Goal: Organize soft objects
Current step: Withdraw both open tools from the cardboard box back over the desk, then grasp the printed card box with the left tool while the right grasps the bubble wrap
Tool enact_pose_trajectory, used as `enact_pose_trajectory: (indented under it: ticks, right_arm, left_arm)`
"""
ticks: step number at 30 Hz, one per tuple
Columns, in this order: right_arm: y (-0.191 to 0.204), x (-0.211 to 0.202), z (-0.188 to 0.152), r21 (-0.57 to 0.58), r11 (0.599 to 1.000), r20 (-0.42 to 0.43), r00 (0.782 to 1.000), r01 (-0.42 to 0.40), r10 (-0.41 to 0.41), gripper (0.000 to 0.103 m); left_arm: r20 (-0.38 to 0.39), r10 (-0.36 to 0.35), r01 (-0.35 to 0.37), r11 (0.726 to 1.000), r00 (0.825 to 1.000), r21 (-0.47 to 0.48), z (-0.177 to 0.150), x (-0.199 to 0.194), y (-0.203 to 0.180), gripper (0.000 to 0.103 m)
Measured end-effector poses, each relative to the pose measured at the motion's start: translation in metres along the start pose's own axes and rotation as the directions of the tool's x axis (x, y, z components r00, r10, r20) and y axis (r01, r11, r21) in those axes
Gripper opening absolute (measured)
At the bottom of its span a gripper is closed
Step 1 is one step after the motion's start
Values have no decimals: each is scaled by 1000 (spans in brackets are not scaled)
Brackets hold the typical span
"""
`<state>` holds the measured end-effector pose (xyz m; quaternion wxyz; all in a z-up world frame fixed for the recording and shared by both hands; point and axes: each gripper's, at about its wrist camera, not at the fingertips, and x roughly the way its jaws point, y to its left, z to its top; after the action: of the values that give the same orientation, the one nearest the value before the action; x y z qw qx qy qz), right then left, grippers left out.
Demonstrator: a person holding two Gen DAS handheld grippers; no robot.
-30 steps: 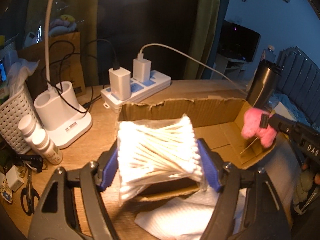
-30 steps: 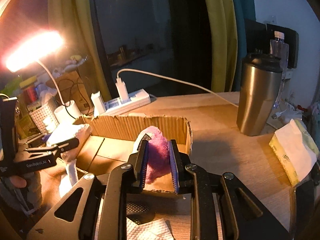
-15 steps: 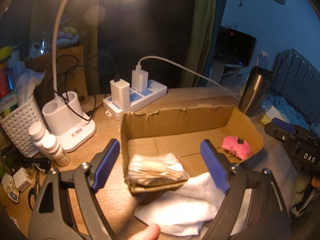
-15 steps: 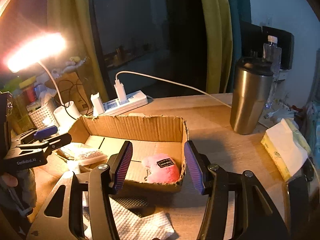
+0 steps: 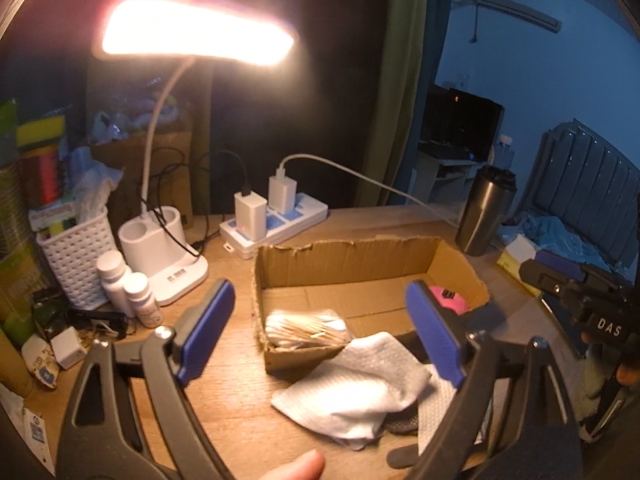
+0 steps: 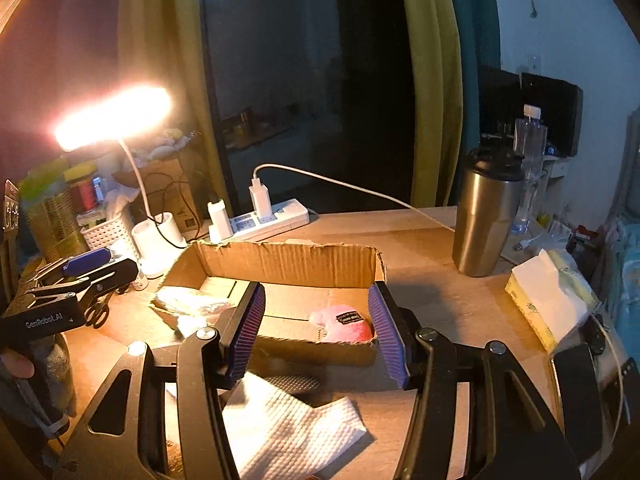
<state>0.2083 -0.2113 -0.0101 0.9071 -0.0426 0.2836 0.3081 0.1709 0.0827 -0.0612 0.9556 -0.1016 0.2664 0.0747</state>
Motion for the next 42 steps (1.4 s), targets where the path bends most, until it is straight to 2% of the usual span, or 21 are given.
enact_pose_trajectory:
  ticks: [11,20,33,42]
  right_arm:
    - [21,-34,-5,-21,1000,36,999,2,-1,57]
    - [41,-60,-16,-39,999,56,998,3,0,57]
    - [50,-91,-37,-41,999,66,998,2,0,57]
    - [60,-108,-61,-44,999,57,998,7,-5,57]
  left_arm:
    - [59,-27,27,1000,998,2,-7,-39,-1,94]
    - [113,-31,27,999,993,38,-20,-69,-9,94]
    - [127,-57,49,997,990,68,-42,-103,-24,94]
    - [82,-99,94,993,992,67,-63,-116,-26,94]
